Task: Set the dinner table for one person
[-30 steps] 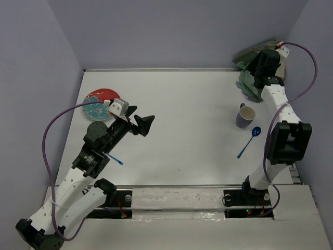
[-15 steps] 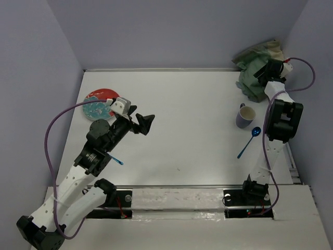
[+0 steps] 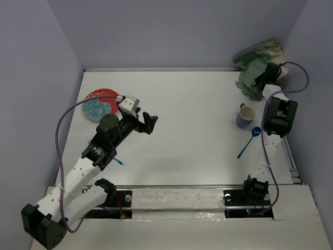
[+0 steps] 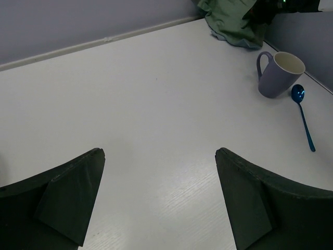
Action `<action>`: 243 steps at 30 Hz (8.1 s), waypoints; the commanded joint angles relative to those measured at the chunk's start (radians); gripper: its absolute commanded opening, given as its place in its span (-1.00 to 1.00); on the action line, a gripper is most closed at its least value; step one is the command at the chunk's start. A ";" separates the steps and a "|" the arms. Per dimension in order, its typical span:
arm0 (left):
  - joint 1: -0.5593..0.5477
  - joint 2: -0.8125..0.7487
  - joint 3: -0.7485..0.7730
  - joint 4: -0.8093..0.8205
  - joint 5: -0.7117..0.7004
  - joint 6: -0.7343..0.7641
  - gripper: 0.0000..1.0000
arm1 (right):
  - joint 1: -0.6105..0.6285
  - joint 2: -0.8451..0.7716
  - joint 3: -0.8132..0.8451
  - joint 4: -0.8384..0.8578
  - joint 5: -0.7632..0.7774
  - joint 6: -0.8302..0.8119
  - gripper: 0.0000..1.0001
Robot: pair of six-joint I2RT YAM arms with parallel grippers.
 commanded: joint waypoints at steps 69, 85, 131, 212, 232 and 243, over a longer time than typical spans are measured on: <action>0.024 0.292 0.027 -0.163 -0.223 -0.308 0.98 | 0.840 -0.915 -0.957 -0.110 -0.218 -0.186 -0.68; 0.360 0.125 -0.146 -0.264 -0.019 -0.477 0.98 | 0.596 -0.401 -0.458 -0.077 -0.146 -0.203 0.32; 0.384 0.534 -0.063 -0.212 -0.242 -0.423 0.12 | 0.493 -0.277 -0.351 0.078 -0.347 -0.244 -1.00; 0.374 0.256 -0.224 0.050 -0.291 -0.646 0.18 | 0.493 -1.166 -1.242 -0.072 -0.203 -0.082 0.26; 0.358 0.709 0.039 0.133 -0.409 -0.623 0.18 | 0.502 -1.309 -1.342 -0.006 -0.282 -0.053 -0.75; 0.358 0.841 0.095 0.131 -0.450 -0.593 -0.03 | 0.502 -1.520 -1.273 -0.064 -0.186 -0.069 -0.47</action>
